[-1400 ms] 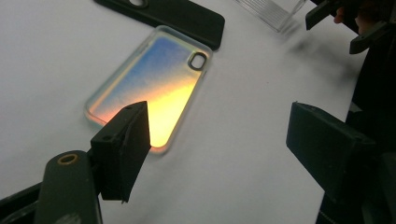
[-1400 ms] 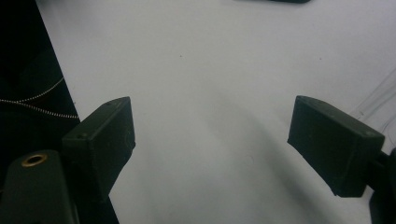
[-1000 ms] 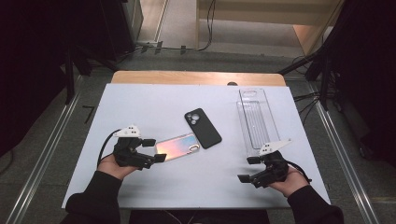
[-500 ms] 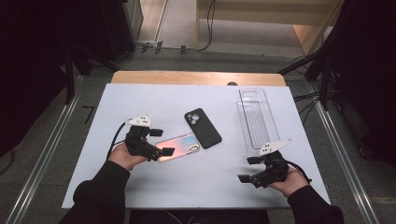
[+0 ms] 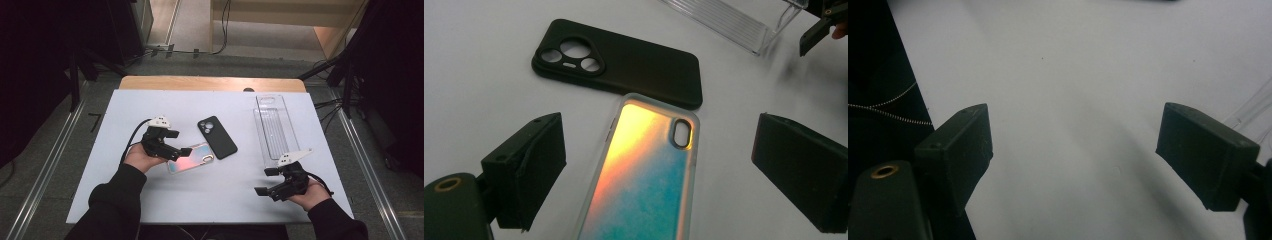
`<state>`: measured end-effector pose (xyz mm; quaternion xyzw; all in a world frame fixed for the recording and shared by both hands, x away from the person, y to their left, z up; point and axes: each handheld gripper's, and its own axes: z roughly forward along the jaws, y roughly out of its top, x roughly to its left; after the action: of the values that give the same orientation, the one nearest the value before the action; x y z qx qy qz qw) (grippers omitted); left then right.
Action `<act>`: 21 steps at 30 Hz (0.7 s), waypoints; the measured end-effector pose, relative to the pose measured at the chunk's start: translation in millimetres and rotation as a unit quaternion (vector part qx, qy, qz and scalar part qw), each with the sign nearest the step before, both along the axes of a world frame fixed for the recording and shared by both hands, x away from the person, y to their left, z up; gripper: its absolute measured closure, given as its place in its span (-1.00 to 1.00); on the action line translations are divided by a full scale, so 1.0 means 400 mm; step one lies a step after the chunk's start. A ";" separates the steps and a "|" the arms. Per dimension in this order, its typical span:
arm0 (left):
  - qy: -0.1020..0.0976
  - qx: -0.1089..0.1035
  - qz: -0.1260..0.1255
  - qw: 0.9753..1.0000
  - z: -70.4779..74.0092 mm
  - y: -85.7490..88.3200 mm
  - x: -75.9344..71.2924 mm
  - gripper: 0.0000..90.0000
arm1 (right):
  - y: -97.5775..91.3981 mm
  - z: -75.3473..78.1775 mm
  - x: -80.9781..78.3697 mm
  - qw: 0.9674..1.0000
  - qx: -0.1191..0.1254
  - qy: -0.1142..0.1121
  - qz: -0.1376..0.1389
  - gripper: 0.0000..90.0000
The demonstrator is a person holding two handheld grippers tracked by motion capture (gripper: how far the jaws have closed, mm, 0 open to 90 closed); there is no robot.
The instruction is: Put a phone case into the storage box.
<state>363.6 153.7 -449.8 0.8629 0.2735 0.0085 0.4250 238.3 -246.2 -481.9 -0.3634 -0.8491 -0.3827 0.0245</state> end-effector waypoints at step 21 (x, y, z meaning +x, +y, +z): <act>0.002 -0.008 -0.029 1.000 -0.026 -0.038 0.024 -0.76 | -0.001 0.000 -0.002 1.000 0.001 0.001 0.000 -0.71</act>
<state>373.0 138.3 -460.3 0.8673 0.2487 -0.0076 0.4312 237.6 -246.5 -481.9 -0.3638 -0.8488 -0.3829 0.0252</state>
